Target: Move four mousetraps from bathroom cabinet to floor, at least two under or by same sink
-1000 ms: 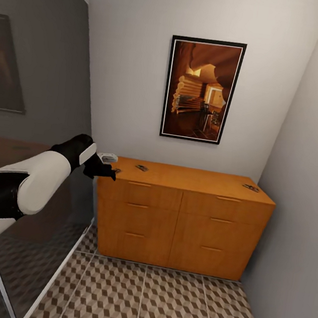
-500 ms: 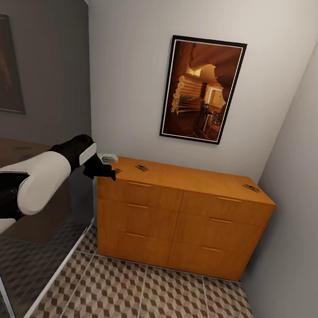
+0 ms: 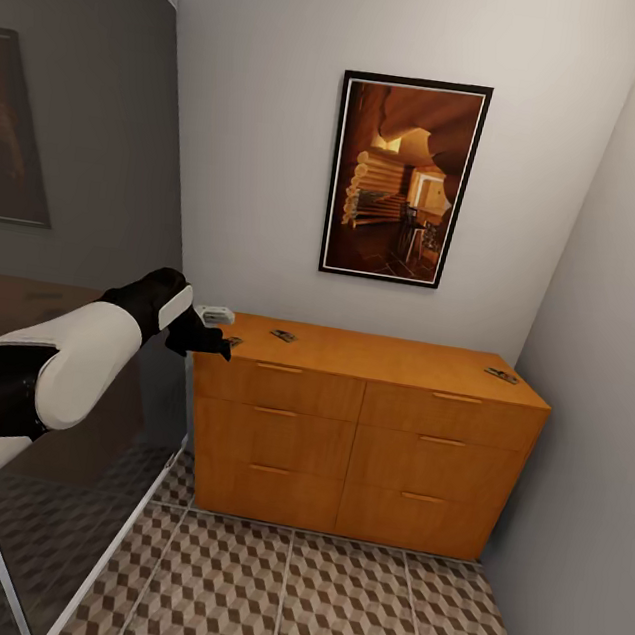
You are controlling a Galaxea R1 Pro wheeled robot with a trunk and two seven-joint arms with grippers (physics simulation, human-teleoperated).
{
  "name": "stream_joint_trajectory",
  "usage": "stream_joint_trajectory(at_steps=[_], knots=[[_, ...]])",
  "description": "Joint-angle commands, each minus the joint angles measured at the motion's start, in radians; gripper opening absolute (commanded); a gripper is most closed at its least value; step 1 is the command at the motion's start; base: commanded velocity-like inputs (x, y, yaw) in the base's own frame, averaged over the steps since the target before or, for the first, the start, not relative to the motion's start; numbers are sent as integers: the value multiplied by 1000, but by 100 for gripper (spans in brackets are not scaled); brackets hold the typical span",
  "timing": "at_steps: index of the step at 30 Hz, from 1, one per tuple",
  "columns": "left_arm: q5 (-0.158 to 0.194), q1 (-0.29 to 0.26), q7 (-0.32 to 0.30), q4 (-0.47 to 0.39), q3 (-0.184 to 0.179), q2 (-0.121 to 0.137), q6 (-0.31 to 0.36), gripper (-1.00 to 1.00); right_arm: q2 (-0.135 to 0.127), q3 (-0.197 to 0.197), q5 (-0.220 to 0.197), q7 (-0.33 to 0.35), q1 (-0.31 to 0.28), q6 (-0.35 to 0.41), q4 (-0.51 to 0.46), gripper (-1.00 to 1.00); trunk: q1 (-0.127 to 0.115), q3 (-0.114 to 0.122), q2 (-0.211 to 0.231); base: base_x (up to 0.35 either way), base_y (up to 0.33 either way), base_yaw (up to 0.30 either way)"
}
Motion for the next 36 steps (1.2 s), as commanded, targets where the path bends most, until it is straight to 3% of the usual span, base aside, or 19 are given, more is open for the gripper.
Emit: stream_joint_trajectory(at_steps=[1, 13, 22, 36], knots=[[-12, 0, -4, -2, 8, 0, 4, 100, 0, -7, 10, -4, 0, -3, 1, -100, 0, -1, -1, 0, 0, 0], [-58, -41, 16, -93, 10, 11, 6, 100, 1, -6, 10, -4, 11, -3, 1, -100, 0, -1, -1, 0, 0, 0], [-57, -48, 13, -112, 13, 40, 8, 100, 2, -6, 10, -4, 11, -3, 1, -100, 0, -1, -1, 0, 0, 0], [-55, -48, 6, -107, 12, 42, 8, 100, 2, -6, 10, -4, 11, -3, 1, -100, 0, -1, -1, 9, 0, 0]])
